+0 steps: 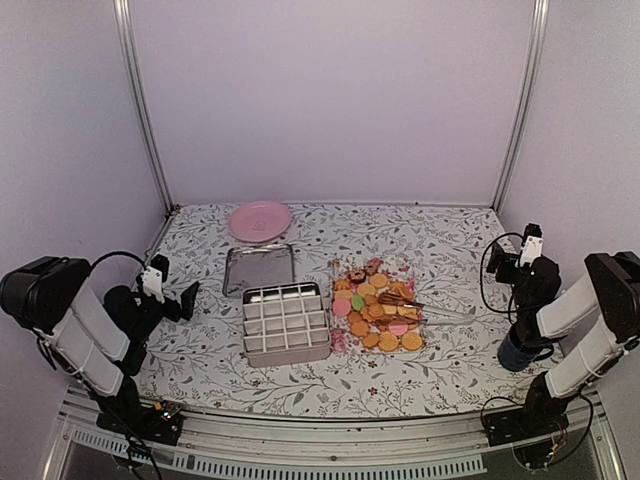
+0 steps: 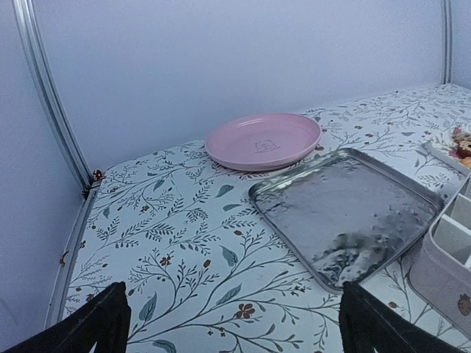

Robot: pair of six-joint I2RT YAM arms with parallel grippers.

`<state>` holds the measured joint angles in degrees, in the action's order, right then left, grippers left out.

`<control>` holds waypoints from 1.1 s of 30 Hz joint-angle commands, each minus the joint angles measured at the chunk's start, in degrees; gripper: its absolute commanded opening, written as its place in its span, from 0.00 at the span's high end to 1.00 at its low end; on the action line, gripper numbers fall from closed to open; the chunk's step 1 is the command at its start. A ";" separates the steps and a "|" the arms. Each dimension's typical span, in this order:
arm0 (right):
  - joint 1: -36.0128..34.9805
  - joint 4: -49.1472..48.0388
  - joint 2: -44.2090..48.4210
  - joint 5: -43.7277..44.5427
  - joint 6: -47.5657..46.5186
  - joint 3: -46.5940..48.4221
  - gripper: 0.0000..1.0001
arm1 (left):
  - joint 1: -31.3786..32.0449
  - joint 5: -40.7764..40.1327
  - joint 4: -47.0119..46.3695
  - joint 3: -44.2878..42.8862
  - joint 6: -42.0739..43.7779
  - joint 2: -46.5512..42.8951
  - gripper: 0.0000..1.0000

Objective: Pack the cookies
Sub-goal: Pick up the clamp from the plate.

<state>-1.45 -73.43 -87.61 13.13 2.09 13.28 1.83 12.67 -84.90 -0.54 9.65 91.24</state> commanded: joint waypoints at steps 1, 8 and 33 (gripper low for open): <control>-1.09 11.70 5.35 -0.32 -1.42 5.77 0.01 | -0.10 -8.85 -8.80 -1.02 -3.24 -7.13 0.01; -1.10 44.06 13.40 -8.79 -1.47 22.16 0.01 | -4.46 -9.41 -7.42 1.38 -7.51 -14.21 0.01; -19.23 93.24 17.11 -35.09 -19.51 35.59 0.09 | 3.09 0.54 96.90 -53.42 20.22 -12.32 0.00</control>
<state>-18.31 7.62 -70.48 -22.20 -10.33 46.11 4.75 8.38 -10.92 -48.31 24.14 78.87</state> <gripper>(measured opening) 0.918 0.995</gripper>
